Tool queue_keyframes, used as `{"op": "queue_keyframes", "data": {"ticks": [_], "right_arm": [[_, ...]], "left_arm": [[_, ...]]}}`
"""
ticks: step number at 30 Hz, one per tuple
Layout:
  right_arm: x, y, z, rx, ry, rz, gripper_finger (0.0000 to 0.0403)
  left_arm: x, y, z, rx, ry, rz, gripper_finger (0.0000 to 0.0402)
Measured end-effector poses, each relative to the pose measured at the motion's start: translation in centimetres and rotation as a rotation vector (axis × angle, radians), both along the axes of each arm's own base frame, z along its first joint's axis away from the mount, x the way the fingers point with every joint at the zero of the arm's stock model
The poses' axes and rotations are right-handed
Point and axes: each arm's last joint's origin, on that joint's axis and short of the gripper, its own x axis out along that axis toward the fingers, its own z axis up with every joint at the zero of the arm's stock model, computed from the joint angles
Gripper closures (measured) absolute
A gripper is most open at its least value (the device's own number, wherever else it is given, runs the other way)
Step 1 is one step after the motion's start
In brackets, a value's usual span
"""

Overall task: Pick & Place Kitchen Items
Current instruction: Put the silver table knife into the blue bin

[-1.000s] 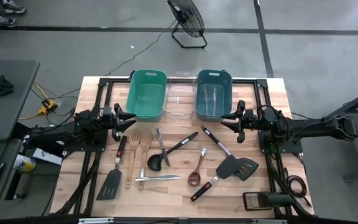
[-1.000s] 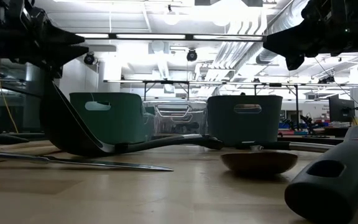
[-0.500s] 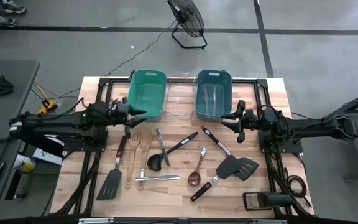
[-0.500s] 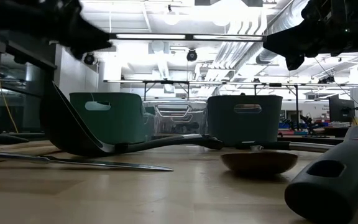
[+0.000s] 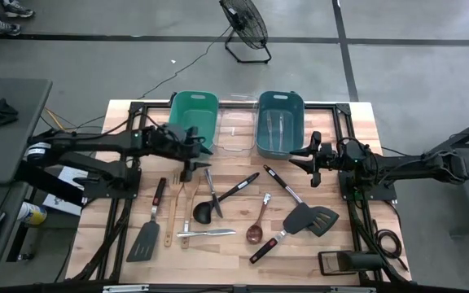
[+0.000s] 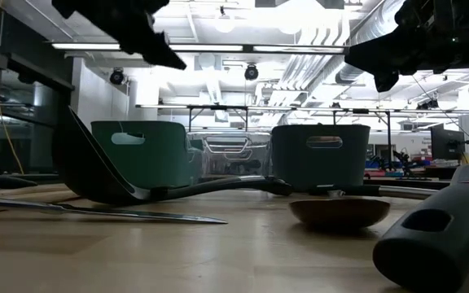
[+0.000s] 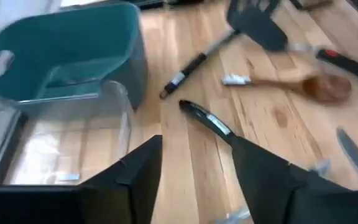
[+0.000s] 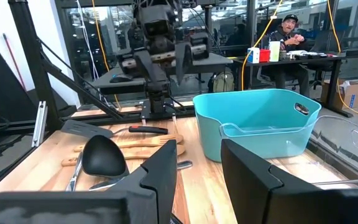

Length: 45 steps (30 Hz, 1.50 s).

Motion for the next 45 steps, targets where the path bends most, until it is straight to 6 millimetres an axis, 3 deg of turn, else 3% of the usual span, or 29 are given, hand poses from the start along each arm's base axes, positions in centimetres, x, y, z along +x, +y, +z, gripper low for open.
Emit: {"op": "queue_keyframes", "data": {"ticks": [6, 16, 29, 45], "right_arm": [[0.0, 0.0, 0.0, 0.0, 0.0, 0.0, 0.0286], [0.0, 0.0, 0.0, 0.0, 0.0, -0.001, 0.0286], [0.0, 0.0, 0.0, 0.0, 0.001, -0.001, 0.0286], [0.0, 0.0, 0.0, 0.0, 0.002, -0.001, 0.0286]], "left_arm": [[0.1, 0.0, -0.8, 0.084, 0.176, -0.088, 0.0159], [3.2, 0.4, -1.3, 0.214, 0.322, -0.292, 0.0171], [5.9, 0.4, -6.7, 0.332, 0.559, -0.559, 0.0172], [8.1, -1.0, -11.2, 0.434, 0.618, -0.774, 0.0172]]}}
